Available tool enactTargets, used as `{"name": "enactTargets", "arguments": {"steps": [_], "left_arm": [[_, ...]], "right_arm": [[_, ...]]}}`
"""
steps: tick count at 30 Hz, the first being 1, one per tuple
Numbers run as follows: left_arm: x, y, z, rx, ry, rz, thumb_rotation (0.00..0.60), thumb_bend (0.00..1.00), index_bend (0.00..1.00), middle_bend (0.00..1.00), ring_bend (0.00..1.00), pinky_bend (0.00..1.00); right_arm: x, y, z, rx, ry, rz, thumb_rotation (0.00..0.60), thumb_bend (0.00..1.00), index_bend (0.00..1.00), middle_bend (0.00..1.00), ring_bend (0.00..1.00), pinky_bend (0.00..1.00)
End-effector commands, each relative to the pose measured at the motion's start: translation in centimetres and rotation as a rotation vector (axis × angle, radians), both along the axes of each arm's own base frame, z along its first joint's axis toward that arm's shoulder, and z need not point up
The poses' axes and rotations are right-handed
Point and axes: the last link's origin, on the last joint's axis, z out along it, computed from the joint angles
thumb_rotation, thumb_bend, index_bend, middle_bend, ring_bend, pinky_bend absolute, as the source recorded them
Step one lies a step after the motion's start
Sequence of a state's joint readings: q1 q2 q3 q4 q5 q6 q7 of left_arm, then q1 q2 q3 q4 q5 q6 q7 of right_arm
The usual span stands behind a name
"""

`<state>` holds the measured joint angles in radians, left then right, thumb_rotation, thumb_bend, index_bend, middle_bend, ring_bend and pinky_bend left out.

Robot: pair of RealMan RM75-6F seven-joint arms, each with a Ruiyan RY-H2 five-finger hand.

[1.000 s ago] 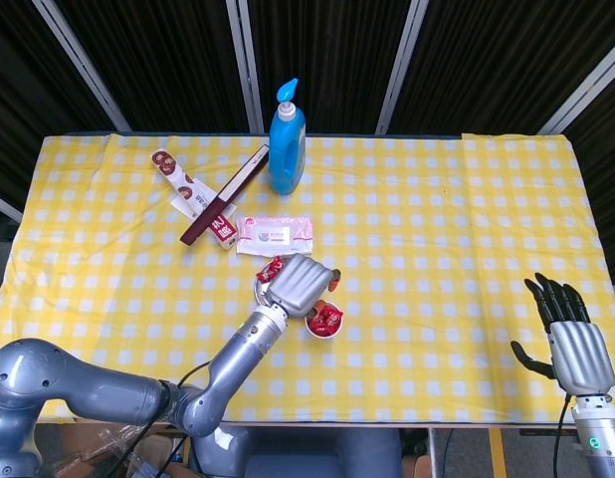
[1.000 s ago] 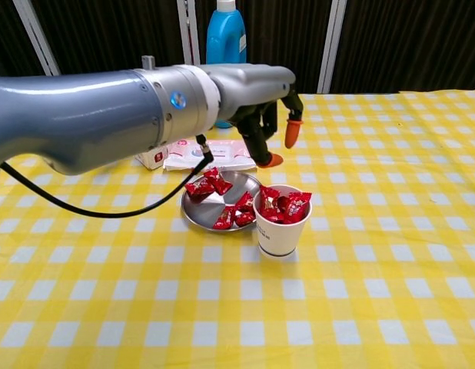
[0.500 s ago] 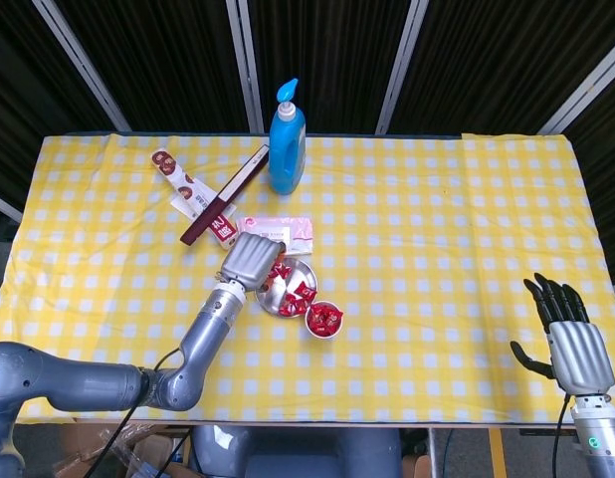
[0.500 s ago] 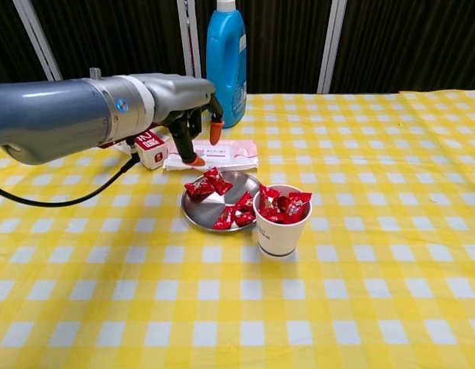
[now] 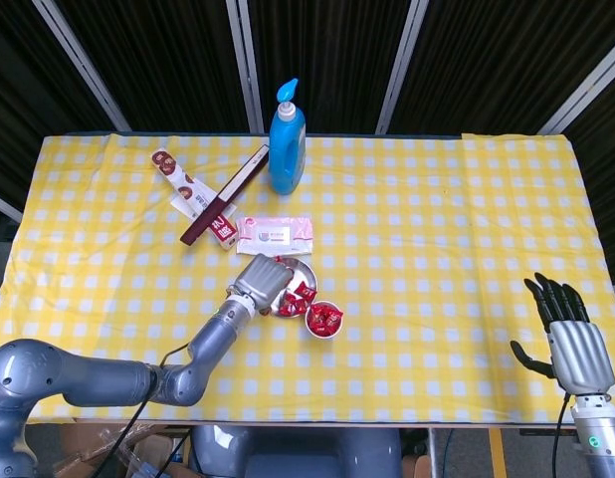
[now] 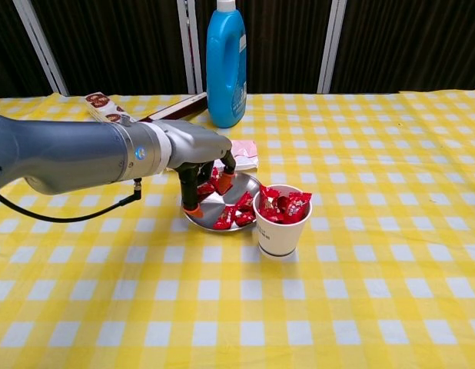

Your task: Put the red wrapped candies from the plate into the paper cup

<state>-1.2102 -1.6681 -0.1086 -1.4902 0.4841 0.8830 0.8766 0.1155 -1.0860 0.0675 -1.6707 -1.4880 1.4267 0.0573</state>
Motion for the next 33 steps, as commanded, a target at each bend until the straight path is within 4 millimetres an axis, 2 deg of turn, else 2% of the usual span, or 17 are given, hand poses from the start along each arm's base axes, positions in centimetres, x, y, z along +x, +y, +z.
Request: {"name": "enactTargets", "arguments": {"steps": [1, 11, 16, 18, 26, 33], "left_arm": [[0.0, -0.3, -0.8, -0.013, 0.01, -0.024, 0.6, 0.22, 0.39, 0.82, 0.9, 0.95], [0.6, -0.5, -3.1, -0.017, -0.003, -0.043, 0.6, 0.23, 0.43, 0.83, 0.9, 0.95], [0.6, -0.5, -3.8, -0.017, -0.004, -0.039, 0.6, 0.38, 0.53, 0.84, 0.9, 0.95], [0.5, -0.5, -3.8, -0.013, -0.002, -0.04, 0.6, 0.41, 0.54, 0.84, 0.91, 0.95], [0.4, 0.1, -2.2, 0.023, -0.034, -0.024, 0.6, 0.43, 0.55, 0.84, 0.91, 0.95], [1.3, 0.5, 0.8, 0.063, -0.114, -0.004, 0.6, 0.43, 0.55, 0.85, 0.91, 0.95]], "right_arm": [[0.0, 0.0, 0.0, -0.001, -0.001, 0.0, 0.6, 0.36, 0.0, 0.0, 0.0, 0.0], [0.0, 0.0, 0.1, -0.003, -0.005, -0.002, 0.6, 0.36, 0.0, 0.0, 0.0, 0.0], [0.0, 0.0, 0.1, -0.001, -0.007, -0.002, 0.6, 0.36, 0.0, 0.0, 0.0, 0.0], [0.0, 0.0, 0.1, -0.001, -0.007, 0.0, 0.6, 0.36, 0.0, 0.0, 0.0, 0.0], [0.0, 0.0, 0.1, 0.0, -0.004, 0.001, 0.6, 0.36, 0.0, 0.0, 0.0, 0.0], [0.0, 0.1, 0.0, -0.002, -0.001, 0.002, 0.6, 0.36, 0.0, 0.0, 0.0, 0.0]]}}
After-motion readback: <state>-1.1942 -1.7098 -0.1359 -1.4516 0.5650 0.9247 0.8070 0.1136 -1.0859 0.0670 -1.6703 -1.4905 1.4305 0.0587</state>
